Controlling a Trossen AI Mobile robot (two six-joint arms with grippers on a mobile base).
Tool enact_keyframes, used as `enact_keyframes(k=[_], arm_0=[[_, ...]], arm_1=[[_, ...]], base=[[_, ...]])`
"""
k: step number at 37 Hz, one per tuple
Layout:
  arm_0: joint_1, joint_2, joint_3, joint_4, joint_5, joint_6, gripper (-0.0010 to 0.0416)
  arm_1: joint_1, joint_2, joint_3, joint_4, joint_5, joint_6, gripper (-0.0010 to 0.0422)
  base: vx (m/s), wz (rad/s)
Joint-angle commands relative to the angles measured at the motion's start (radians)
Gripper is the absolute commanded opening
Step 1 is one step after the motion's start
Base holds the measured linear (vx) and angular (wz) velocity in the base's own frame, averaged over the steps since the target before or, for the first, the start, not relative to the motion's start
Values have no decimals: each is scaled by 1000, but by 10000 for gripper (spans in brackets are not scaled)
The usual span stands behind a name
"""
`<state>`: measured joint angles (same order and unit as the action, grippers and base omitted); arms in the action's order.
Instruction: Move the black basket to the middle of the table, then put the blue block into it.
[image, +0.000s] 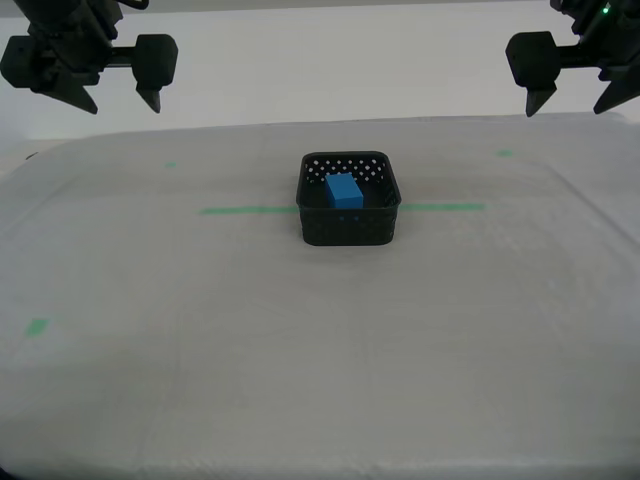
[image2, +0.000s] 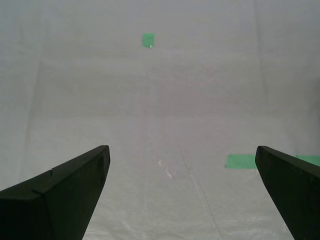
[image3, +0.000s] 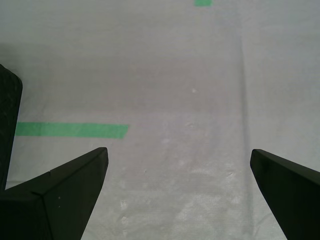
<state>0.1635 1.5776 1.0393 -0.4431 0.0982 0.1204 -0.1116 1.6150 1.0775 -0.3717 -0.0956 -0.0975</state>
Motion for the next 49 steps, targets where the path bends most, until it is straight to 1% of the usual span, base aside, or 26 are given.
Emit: enact_keyframes(k=[1, 49], arm_0=[[0, -1, 0, 2, 1, 0, 398], [0, -1, 0, 1, 1, 0, 399]], arm_1=[[0, 0, 1, 1, 2, 0, 400], [0, 0, 1, 1, 2, 0, 400]], base=[[0, 0], [0, 0]])
